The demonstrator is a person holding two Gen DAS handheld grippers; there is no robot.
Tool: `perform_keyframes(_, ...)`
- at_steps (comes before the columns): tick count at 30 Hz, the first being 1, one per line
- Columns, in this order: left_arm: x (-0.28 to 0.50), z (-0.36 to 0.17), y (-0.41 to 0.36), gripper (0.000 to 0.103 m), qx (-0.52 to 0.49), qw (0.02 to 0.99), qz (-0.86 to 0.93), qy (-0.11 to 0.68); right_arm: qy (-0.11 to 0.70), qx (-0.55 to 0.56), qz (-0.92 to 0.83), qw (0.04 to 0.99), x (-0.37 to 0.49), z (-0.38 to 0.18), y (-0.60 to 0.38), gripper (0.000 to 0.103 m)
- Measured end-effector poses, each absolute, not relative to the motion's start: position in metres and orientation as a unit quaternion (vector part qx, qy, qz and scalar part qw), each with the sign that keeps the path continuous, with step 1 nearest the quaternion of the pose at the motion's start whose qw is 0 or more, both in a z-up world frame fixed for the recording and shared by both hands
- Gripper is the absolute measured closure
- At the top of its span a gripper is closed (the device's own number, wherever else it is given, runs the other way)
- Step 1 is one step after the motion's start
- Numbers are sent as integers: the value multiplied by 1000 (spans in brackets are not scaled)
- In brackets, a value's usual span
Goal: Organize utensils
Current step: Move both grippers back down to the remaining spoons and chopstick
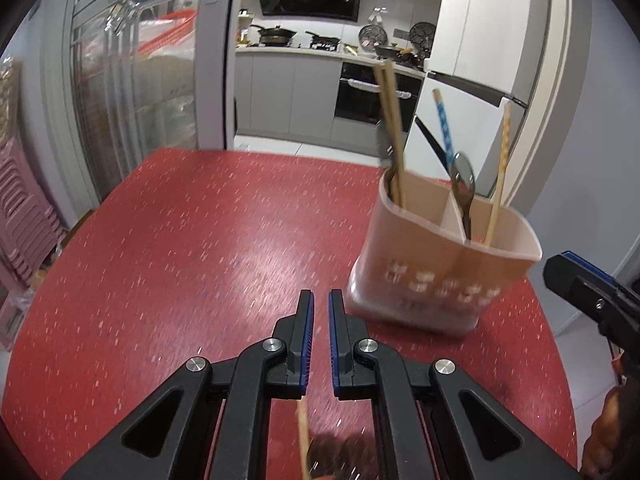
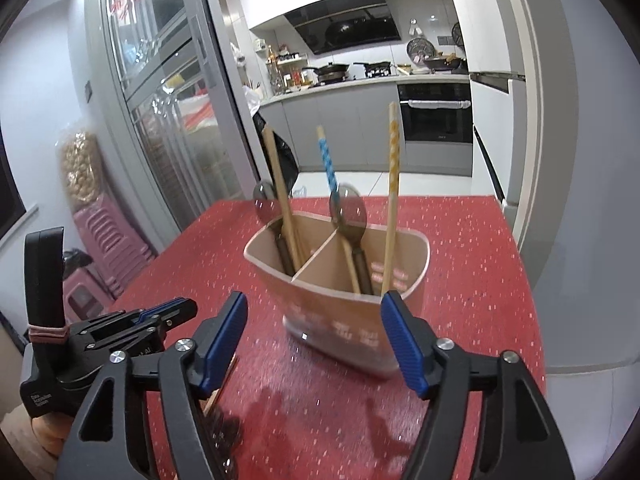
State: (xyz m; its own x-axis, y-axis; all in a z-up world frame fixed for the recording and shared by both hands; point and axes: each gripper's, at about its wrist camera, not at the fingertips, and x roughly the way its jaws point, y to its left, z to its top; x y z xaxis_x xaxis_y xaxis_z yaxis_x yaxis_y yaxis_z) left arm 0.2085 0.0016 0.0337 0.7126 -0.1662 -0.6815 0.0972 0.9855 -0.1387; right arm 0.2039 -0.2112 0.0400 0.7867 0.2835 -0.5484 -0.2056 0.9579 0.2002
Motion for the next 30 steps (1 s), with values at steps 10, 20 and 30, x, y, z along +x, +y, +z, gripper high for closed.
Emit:
perform_keyframes(10, 174, 10, 35, 0, -47, 924, -14, 380, 350, 72, 129, 925, 180, 20, -207, 18)
perform_keyframes(20, 144, -23, 56, 0, -56, 905, -7, 421, 431, 79, 126, 890, 169, -13, -195, 0)
perform_keyframes(30, 122, -51, 62, 0, -38, 887, -12, 461, 513, 22, 128, 848, 148, -50, -163, 0)
